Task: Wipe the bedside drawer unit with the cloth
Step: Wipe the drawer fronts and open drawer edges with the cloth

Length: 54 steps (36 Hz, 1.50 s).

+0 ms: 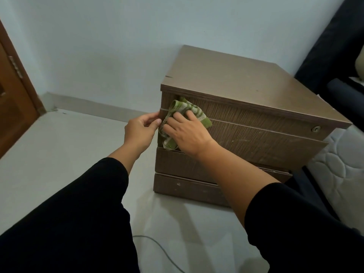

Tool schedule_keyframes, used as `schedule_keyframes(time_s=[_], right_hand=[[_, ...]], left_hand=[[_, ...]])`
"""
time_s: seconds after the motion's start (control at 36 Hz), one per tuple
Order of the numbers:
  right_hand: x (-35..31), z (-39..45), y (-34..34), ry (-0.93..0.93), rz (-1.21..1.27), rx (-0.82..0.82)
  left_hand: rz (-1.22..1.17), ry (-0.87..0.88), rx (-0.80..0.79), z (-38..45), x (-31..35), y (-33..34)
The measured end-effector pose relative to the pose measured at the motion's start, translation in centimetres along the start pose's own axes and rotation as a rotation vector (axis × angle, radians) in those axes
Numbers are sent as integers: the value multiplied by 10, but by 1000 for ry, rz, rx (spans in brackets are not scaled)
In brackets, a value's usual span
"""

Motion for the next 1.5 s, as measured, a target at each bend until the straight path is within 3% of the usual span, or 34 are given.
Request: schedule_keyframes(time_s=[0.22,0.53,0.94,1.19,1.5], right_hand=[[4,0,5,14,47,58],[4,7,1,-2,90,256],[9,7,4,-25,62,262],[24,-16,2,-13,69,204],[57,-62,0,9,31,212]], left_hand=[[37,-39,113,4,1,4],[87,-46,220,5,3,10],[170,85,254,0,13,16],[319,218,202,0,24,28],[575,493,264,-7,45,40]])
Point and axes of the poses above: each hand's wrist, its own z-axis towards the middle knuckle, its own y-axis out of the palm, x = y × z, the point moved 3 cm from there along z, towards the middle knuckle, and after that the axes turned 15 degrees about z, right-handed, at the moved point
